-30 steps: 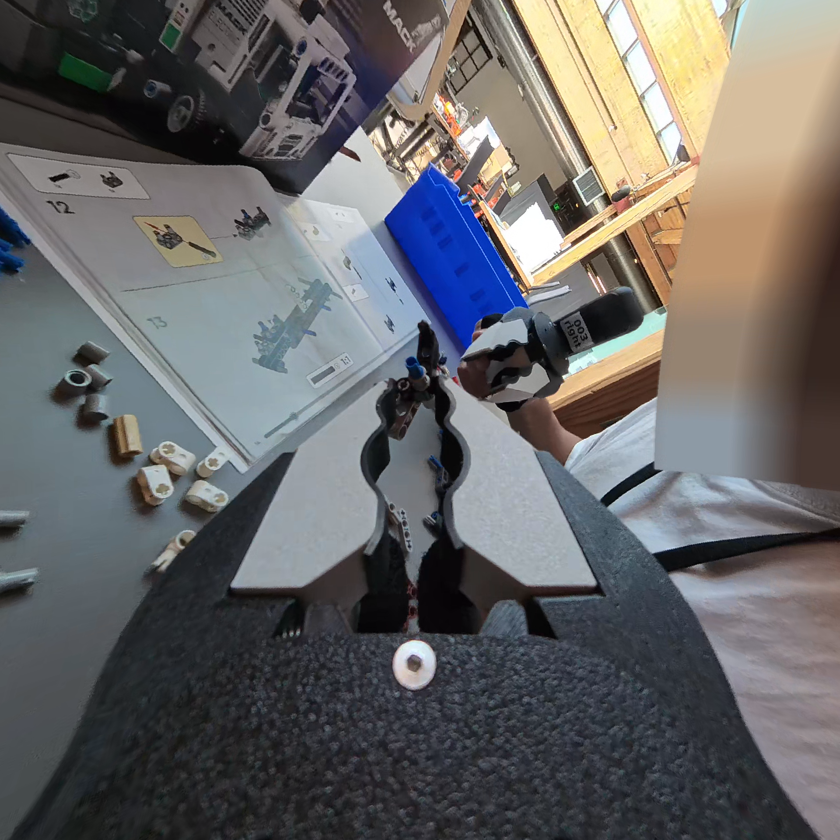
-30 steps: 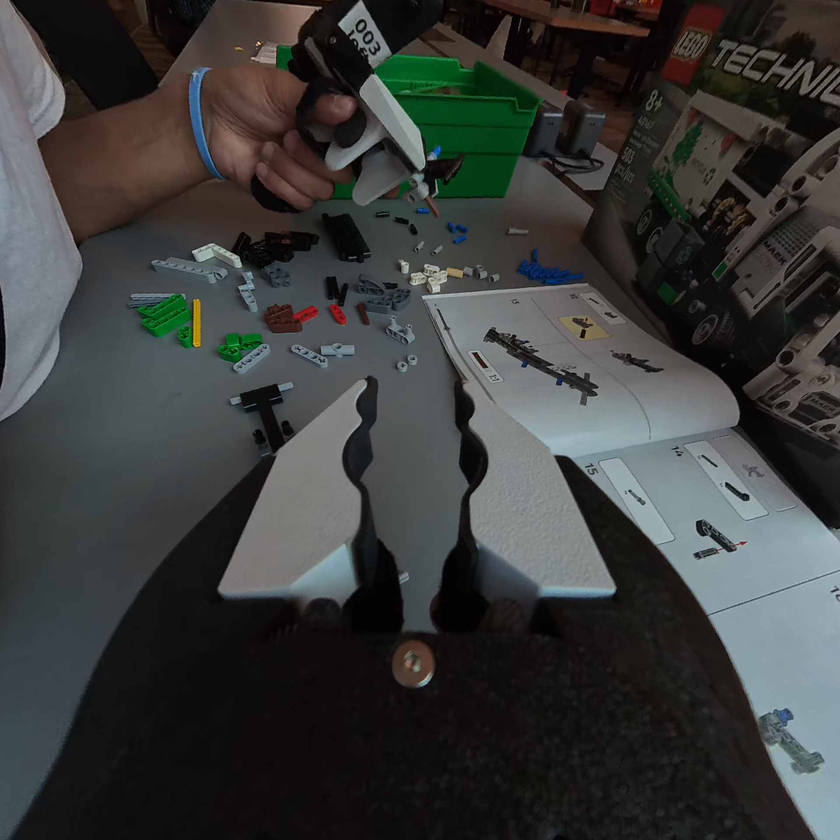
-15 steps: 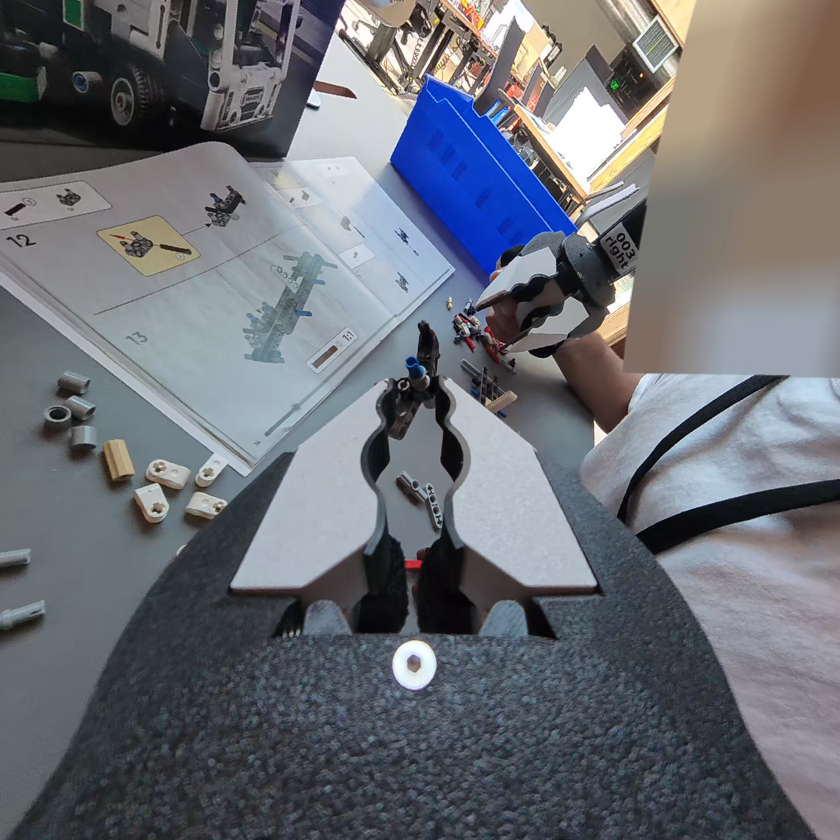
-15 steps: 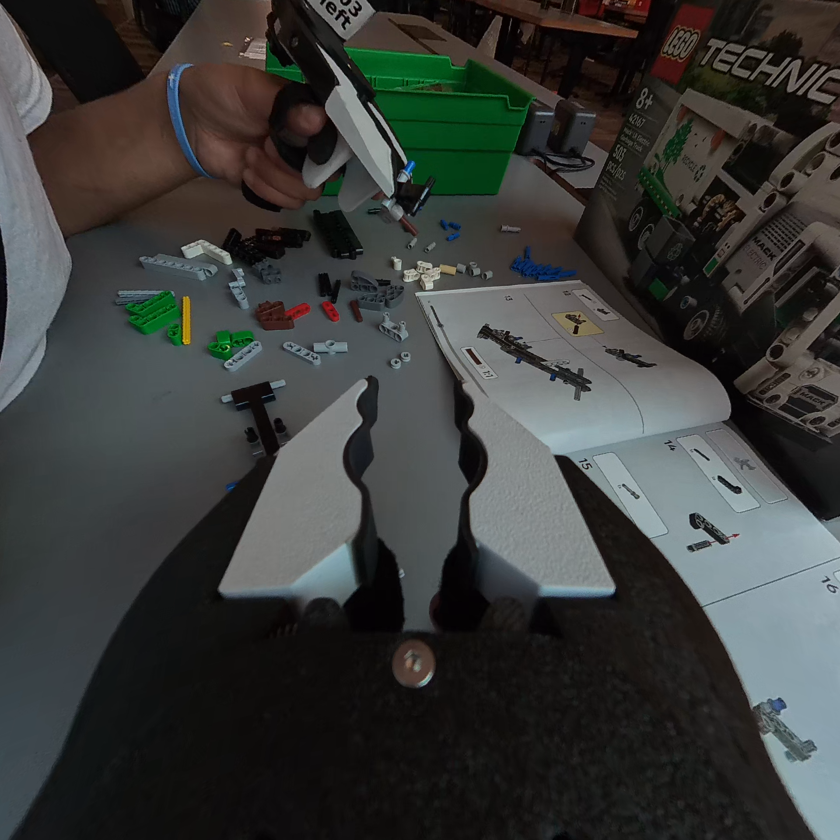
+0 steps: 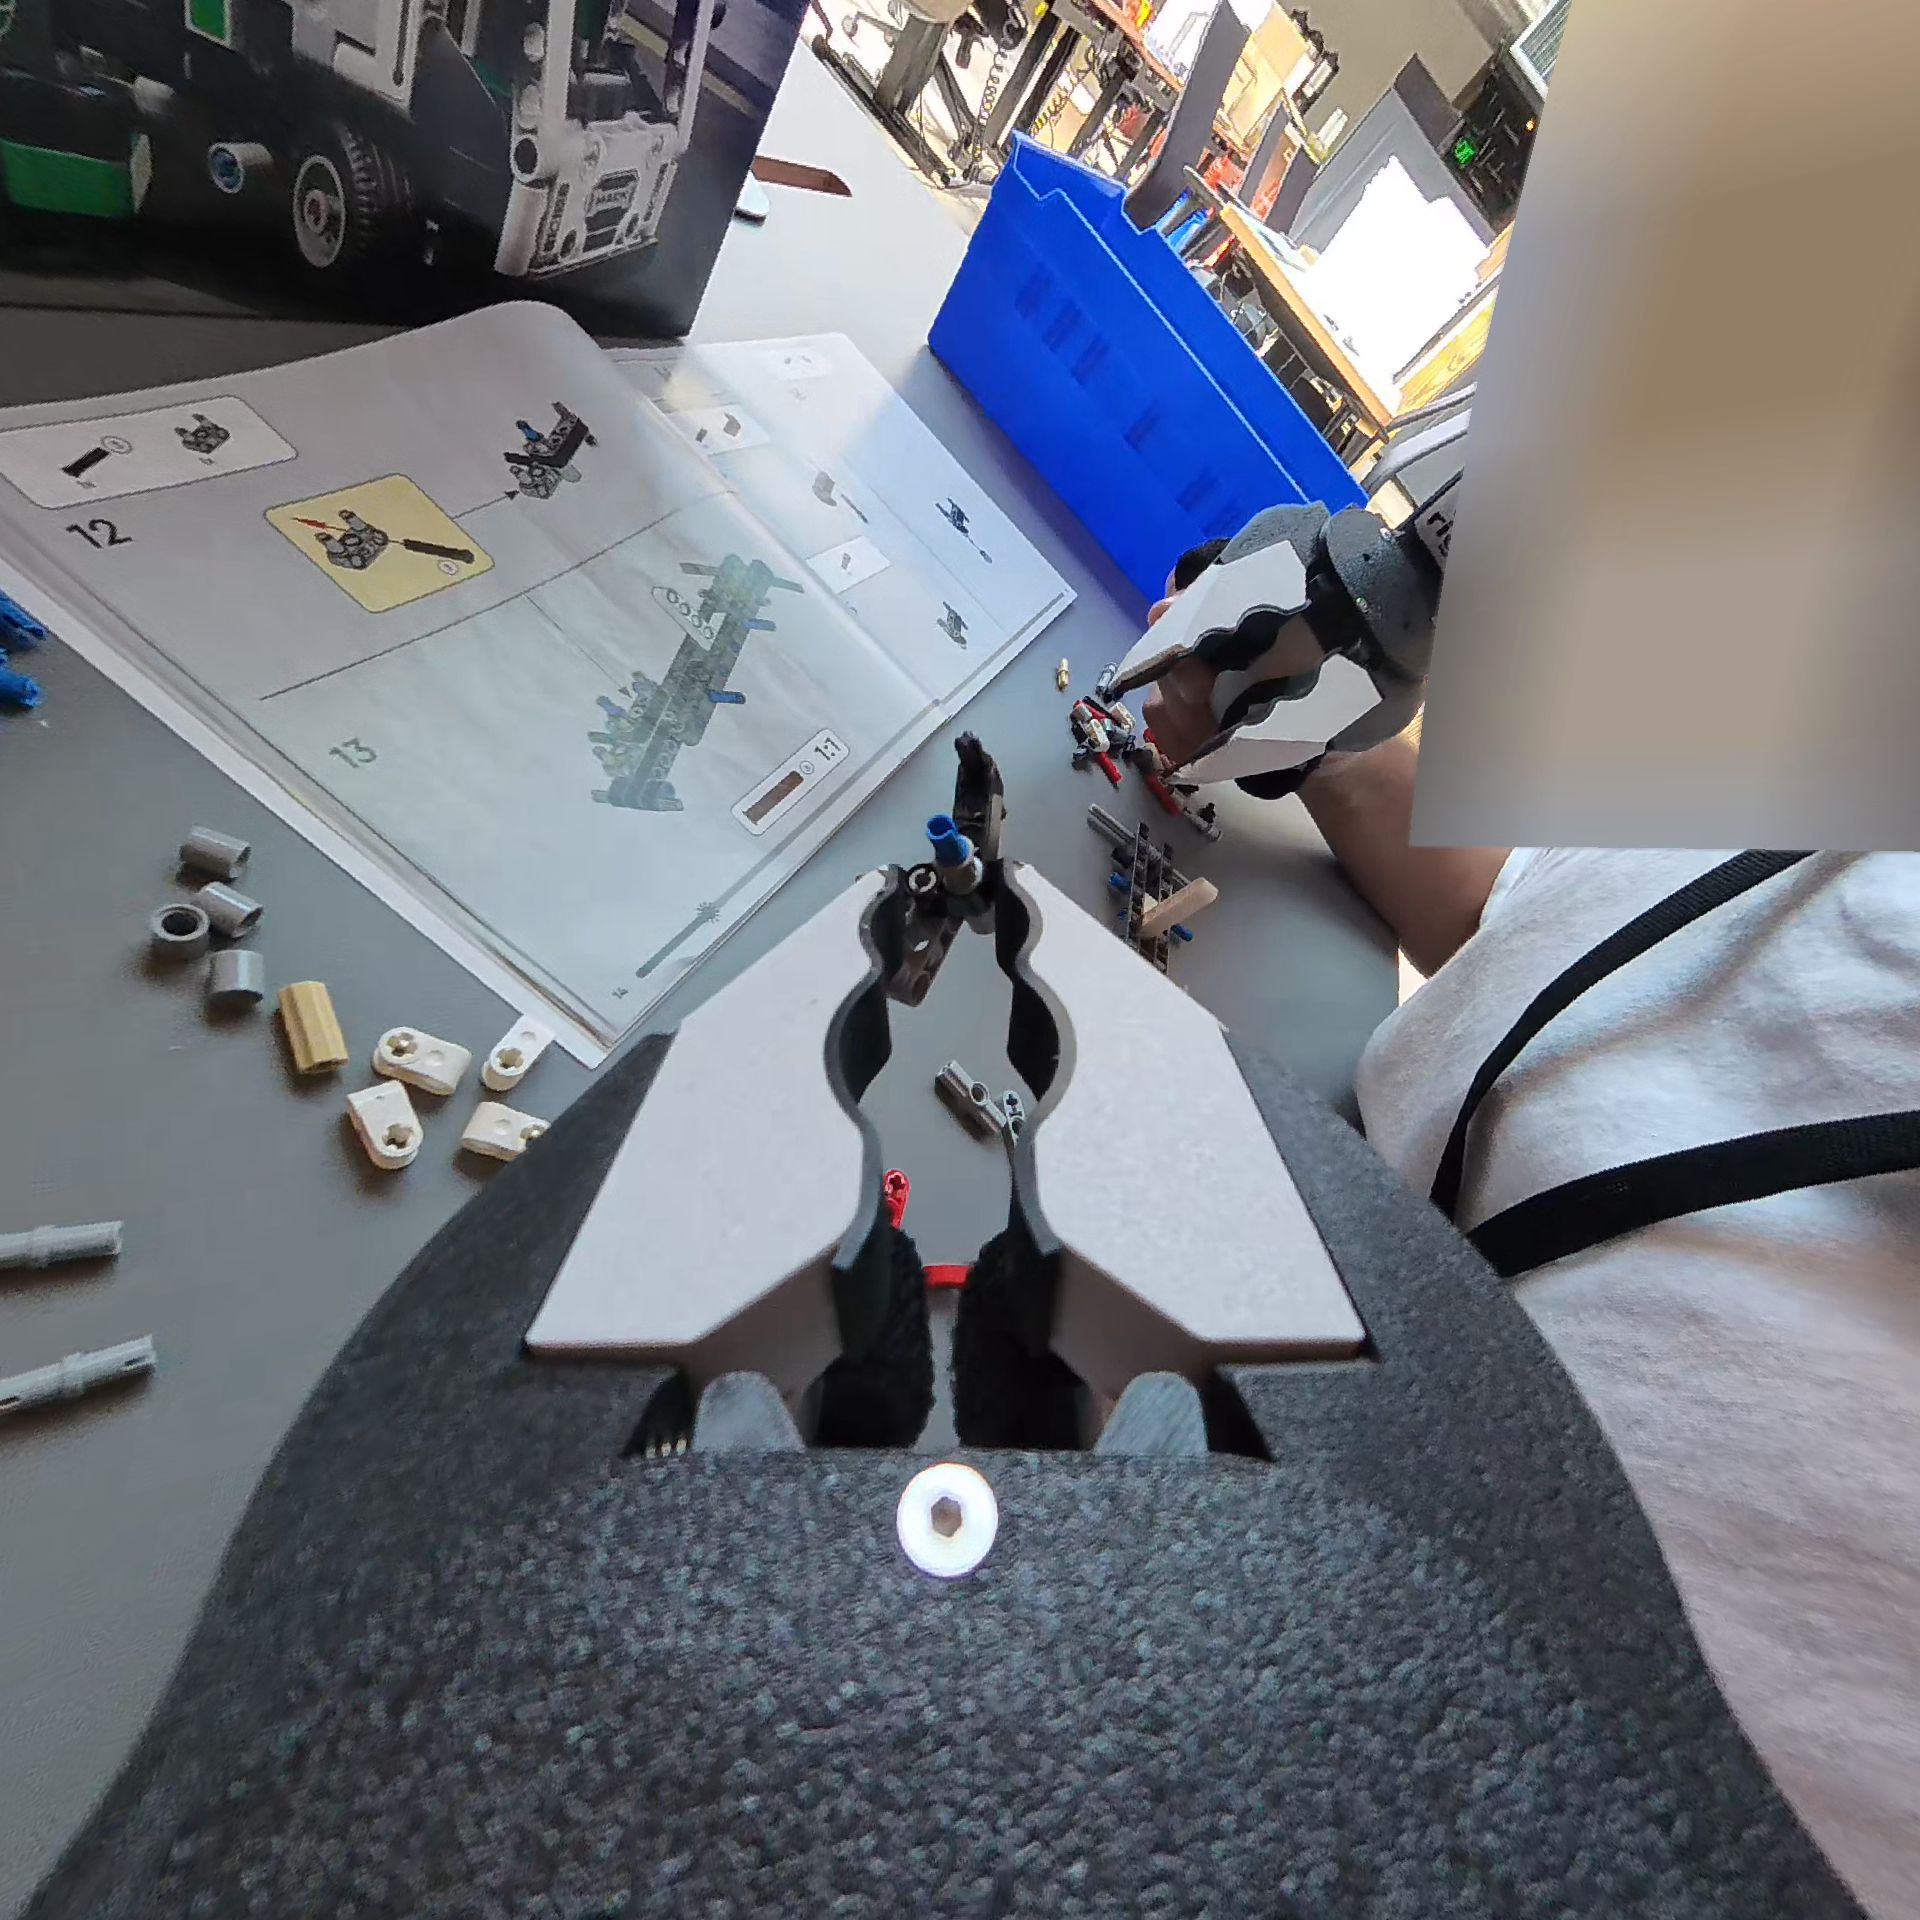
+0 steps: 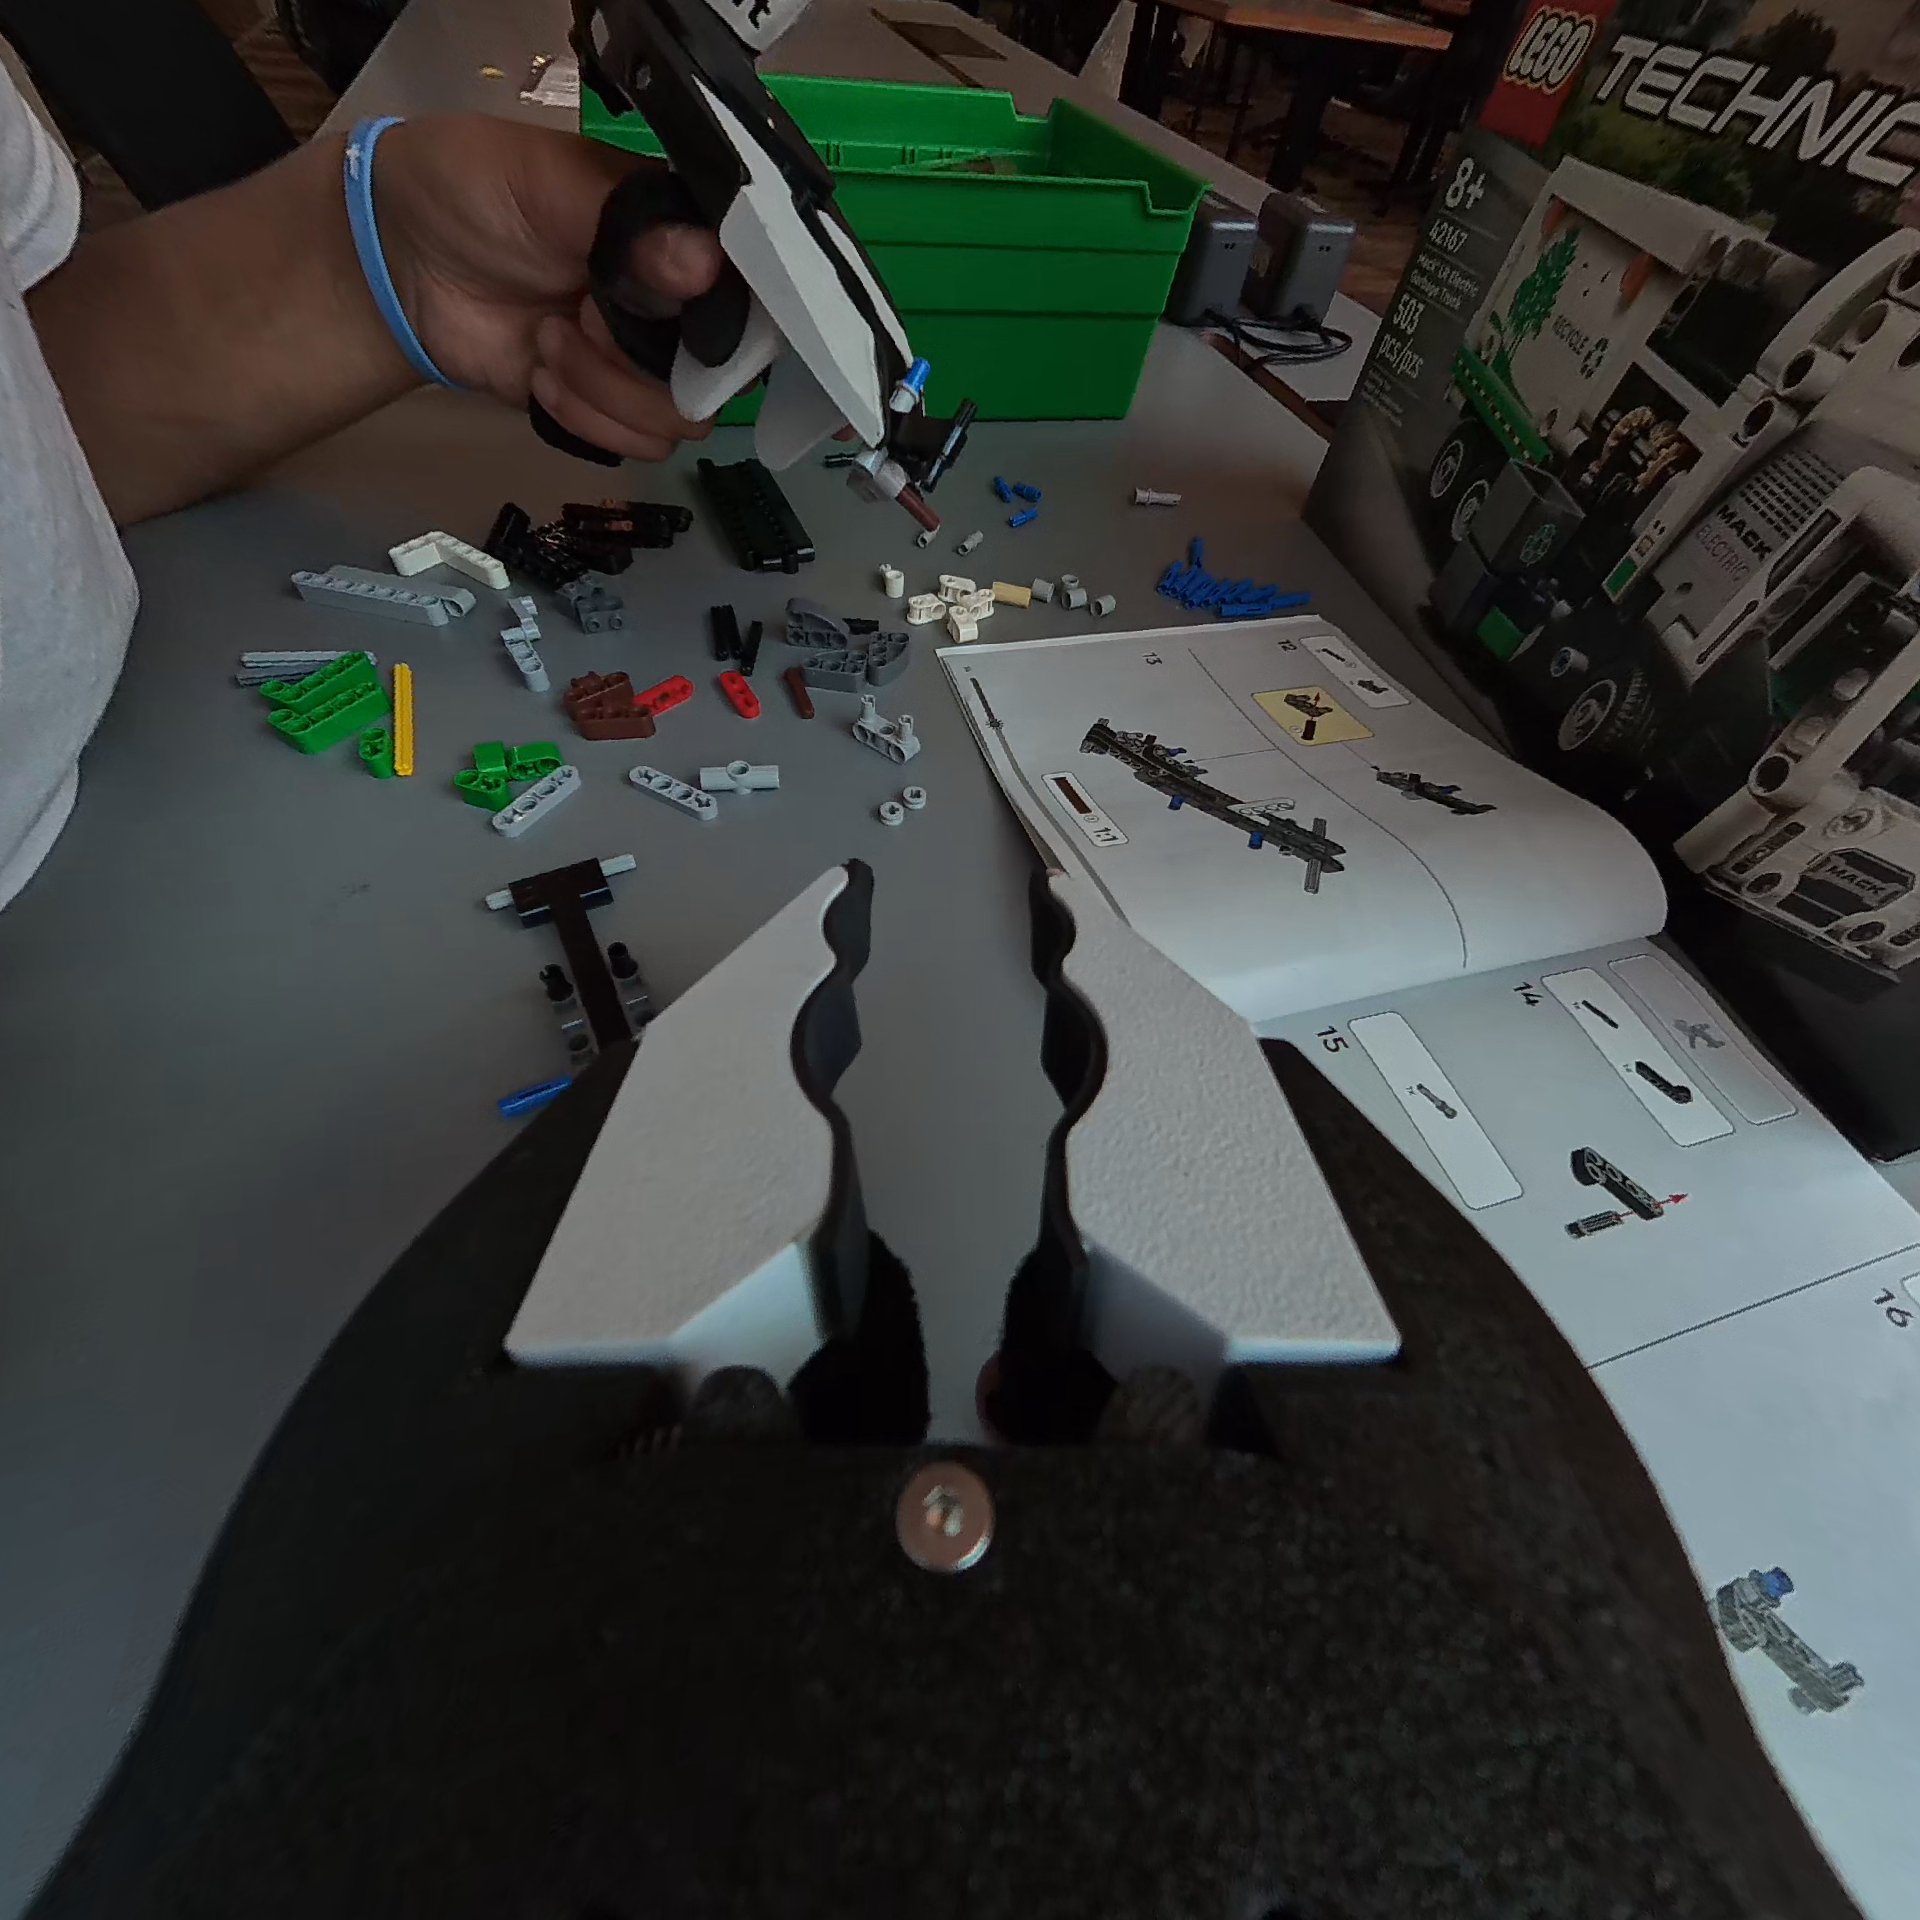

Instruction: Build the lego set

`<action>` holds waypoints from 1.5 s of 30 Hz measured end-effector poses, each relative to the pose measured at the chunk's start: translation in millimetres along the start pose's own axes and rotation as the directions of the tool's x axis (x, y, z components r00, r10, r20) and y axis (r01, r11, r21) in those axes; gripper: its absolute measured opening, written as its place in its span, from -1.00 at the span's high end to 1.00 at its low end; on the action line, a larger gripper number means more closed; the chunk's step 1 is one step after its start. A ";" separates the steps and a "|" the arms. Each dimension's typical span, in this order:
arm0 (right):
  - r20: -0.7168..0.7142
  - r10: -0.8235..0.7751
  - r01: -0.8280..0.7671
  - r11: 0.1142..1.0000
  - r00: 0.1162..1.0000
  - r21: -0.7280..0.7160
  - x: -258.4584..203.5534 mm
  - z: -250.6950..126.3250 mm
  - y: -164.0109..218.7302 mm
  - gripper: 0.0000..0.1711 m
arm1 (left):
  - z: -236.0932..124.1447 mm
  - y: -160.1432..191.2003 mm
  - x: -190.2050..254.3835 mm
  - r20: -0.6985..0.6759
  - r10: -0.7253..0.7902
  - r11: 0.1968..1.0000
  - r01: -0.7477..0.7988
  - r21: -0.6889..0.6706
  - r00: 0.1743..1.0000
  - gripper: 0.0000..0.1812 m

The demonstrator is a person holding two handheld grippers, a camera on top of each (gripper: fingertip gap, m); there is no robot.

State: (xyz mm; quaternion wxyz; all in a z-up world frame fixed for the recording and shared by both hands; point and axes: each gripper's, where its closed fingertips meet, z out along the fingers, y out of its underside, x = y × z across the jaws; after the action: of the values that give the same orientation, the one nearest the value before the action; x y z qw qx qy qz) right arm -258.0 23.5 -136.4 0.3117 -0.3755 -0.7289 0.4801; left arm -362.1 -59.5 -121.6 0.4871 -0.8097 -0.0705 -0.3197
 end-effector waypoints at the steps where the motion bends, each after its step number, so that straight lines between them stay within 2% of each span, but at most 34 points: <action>1: -0.002 -0.003 0.003 1.000 1.000 0.000 0.2 -0.2 -0.1 0.69 | 0.1 0.3 0.1 0.000 0.001 1.000 -0.001 -0.002 1.000 0.83; 45: 0.005 0.005 -0.004 1.000 1.000 -0.012 0.2 1.6 3.7 0.71 | 8.0 9.3 -2.4 0.046 0.056 0.997 -0.053 -0.049 0.997 0.84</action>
State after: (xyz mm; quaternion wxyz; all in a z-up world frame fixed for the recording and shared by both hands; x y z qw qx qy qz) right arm -258.5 23.9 -140.3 0.3067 -0.3779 -0.7316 0.4773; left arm -356.5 -57.1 -132.6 0.4742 -0.8301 -0.0522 -0.2888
